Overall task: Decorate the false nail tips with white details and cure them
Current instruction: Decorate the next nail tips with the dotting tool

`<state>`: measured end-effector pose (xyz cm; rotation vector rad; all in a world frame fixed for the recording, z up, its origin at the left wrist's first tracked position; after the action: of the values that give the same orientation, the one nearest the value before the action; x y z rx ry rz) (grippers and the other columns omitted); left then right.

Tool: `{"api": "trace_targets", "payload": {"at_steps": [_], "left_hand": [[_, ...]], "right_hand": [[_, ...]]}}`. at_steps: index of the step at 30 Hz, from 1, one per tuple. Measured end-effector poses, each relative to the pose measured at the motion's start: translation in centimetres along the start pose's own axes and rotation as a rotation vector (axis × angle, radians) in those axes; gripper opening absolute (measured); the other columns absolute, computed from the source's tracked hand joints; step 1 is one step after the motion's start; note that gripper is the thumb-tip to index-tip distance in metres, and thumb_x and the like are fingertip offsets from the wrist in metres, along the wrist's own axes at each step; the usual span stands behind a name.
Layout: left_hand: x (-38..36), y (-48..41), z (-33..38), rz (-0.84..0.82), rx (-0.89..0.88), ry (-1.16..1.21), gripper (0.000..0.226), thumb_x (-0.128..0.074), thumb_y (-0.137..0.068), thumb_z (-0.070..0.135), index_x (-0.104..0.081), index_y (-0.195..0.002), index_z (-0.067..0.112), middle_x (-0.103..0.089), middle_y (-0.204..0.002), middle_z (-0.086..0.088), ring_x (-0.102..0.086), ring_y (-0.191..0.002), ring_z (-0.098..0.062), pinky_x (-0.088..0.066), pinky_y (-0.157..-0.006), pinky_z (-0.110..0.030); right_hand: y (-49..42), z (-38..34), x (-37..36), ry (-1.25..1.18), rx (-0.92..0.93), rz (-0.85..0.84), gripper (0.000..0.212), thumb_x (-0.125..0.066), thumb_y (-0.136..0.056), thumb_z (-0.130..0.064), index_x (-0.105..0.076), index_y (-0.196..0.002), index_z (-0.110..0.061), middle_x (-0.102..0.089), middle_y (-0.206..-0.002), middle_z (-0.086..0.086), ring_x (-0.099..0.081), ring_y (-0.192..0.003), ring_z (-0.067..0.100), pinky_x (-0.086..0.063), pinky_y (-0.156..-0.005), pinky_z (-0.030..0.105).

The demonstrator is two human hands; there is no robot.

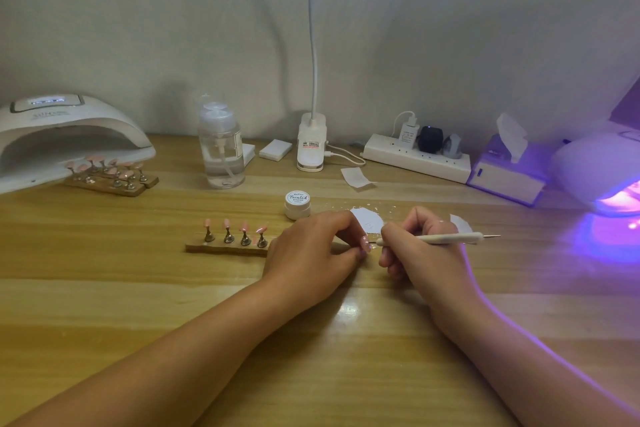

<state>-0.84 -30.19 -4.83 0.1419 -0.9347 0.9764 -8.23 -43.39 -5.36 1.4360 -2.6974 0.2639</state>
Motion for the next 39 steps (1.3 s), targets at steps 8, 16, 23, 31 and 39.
{"api": "trace_targets", "payload": {"at_steps": [8, 16, 23, 31, 39], "left_hand": [[0.0, 0.1, 0.1, -0.002, -0.007, 0.009, 0.013, -0.067, -0.085, 0.036, -0.059, -0.079, 0.044, -0.063, -0.091, 0.034, -0.051, -0.068, 0.014, -0.032, -0.06, -0.024], [0.2, 0.1, 0.3, 0.014, -0.023, -0.005, 0.018, -0.069, -0.084, 0.036, -0.058, -0.075, 0.046, -0.063, -0.09, 0.028, -0.051, -0.067, 0.009, -0.032, -0.06, -0.023], [0.3, 0.2, 0.5, 0.024, -0.034, -0.023, 0.021, -0.069, -0.084, 0.037, -0.055, -0.073, 0.047, -0.061, -0.087, 0.026, -0.049, -0.067, 0.008, -0.032, -0.059, -0.023], [0.2, 0.2, 0.5, 0.019, -0.039, -0.013, 0.016, -0.069, -0.084, 0.036, -0.058, -0.076, 0.043, -0.062, -0.089, 0.023, -0.049, -0.068, 0.004, -0.035, -0.063, -0.027], [0.0, 0.1, 0.1, 0.013, -0.026, 0.017, 0.012, -0.067, -0.085, 0.036, -0.06, -0.081, 0.043, -0.062, -0.092, 0.033, -0.05, -0.07, 0.012, -0.033, -0.062, -0.024]], "right_hand": [[0.0, 0.0, 0.5, -0.095, -0.012, 0.05, 0.026, -0.062, -0.081, -0.004, -0.047, -0.063, -0.014, -0.061, -0.049, 0.008, -0.047, -0.038, 0.01, -0.036, -0.038, 0.018], [0.2, -0.2, 0.2, -0.094, -0.014, 0.028, 0.022, -0.062, -0.082, -0.004, -0.048, -0.066, -0.01, -0.061, -0.05, 0.009, -0.047, -0.04, 0.01, -0.038, -0.039, 0.018], [0.0, 0.1, 0.1, -0.018, -0.002, 0.011, 0.022, -0.063, -0.08, -0.008, -0.048, -0.066, -0.013, -0.066, -0.053, 0.009, -0.052, -0.043, 0.01, -0.041, -0.043, 0.019], [-0.1, 0.2, -0.1, 0.022, 0.002, -0.003, 0.022, -0.064, -0.079, -0.009, -0.048, -0.065, -0.015, -0.067, -0.055, 0.009, -0.053, -0.045, 0.011, -0.042, -0.045, 0.024], [-0.2, -0.8, 2.3, -0.132, 0.128, 0.171, 0.025, -0.067, -0.092, -0.024, -0.049, -0.077, -0.016, -0.05, -0.044, -0.004, -0.041, -0.036, 0.003, -0.031, -0.038, 0.014]]}}
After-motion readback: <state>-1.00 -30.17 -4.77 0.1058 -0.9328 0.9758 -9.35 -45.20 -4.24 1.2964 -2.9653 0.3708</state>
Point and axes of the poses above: each hand's wrist, its own y-axis away from the middle knuckle, its own x-axis out of the back of the hand, z = x × y, the point moved 10 cm from there along -y, towards the middle knuckle
